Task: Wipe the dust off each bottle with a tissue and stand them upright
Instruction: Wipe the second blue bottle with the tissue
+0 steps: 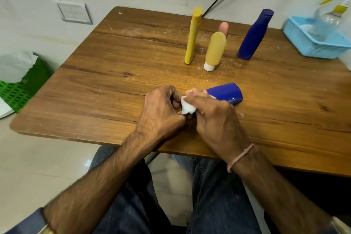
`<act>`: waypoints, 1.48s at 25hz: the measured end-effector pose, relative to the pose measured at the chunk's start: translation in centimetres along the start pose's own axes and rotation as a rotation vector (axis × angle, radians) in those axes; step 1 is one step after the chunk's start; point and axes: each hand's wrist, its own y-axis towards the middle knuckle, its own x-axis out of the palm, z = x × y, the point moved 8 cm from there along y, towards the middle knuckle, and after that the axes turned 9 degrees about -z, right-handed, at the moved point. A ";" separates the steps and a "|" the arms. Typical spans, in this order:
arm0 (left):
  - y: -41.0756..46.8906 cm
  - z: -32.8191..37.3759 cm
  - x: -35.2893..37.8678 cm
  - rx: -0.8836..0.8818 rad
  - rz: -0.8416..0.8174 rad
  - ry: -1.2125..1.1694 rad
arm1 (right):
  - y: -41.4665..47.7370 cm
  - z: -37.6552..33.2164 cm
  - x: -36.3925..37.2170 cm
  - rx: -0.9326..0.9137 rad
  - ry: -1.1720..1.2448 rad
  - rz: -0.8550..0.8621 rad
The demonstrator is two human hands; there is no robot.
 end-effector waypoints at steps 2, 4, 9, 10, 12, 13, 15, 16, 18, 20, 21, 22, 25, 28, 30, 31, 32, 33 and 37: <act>0.0 0.0 0.0 0.002 0.002 0.016 | -0.4 -0.9 0.7 -0.094 0.048 -0.031; 0.1 -0.3 -0.1 -0.029 0.005 0.001 | 0.1 2.1 -1.0 -0.029 0.047 0.020; 0.4 -0.2 0.0 -0.050 -0.014 0.037 | 0.3 6.3 -3.2 0.205 -0.046 0.105; 0.4 -0.1 0.0 -0.040 -0.017 0.046 | 0.0 4.5 -2.4 0.135 -0.035 0.110; 0.4 0.3 0.1 -0.001 -0.026 0.069 | -0.6 0.6 0.0 -0.034 0.020 0.059; 0.3 0.4 0.1 0.011 -0.030 0.085 | -1.0 -0.6 1.0 -0.090 0.049 0.021; 0.3 0.4 0.0 -0.003 -0.034 0.089 | -1.1 -0.4 0.9 -0.128 0.073 0.022; 0.3 0.2 0.0 -0.024 -0.037 0.077 | -0.9 0.9 0.0 -0.089 0.058 0.053; 0.3 -0.1 0.1 -0.078 -0.054 0.061 | -0.4 4.5 -2.2 0.076 -0.014 0.115; 0.5 -0.2 0.2 -0.086 -0.062 0.067 | -0.2 6.8 -3.3 0.212 -0.062 0.144; 0.5 -0.2 0.3 -0.086 -0.067 0.068 | -0.2 6.4 -3.1 0.215 -0.059 0.150; 0.5 -0.2 0.3 -0.083 -0.074 0.074 | -0.2 5.1 -2.4 0.163 -0.036 0.145; 0.5 0.3 0.2 0.003 -0.036 0.101 | -0.8 0.5 0.5 -0.066 0.041 0.065; 0.4 0.3 0.1 -0.009 -0.030 0.098 | -0.6 1.3 0.0 -0.101 0.045 0.052; 0.4 -0.1 0.2 -0.069 -0.064 0.089 | -0.3 4.7 -1.8 0.045 -0.017 0.106; 0.5 -0.2 0.2 -0.082 -0.070 0.094 | -0.3 6.2 -2.6 0.132 -0.040 0.126; 0.5 -0.2 0.2 -0.084 -0.068 0.098 | -0.4 7.2 -3.1 0.200 -0.050 0.139; 0.5 -0.1 0.2 -0.082 -0.064 0.097 | -0.4 7.3 -3.1 0.237 -0.053 0.146; 0.4 0.4 0.2 -0.040 -0.079 0.122 | -0.4 4.7 -1.5 0.134 -0.014 0.123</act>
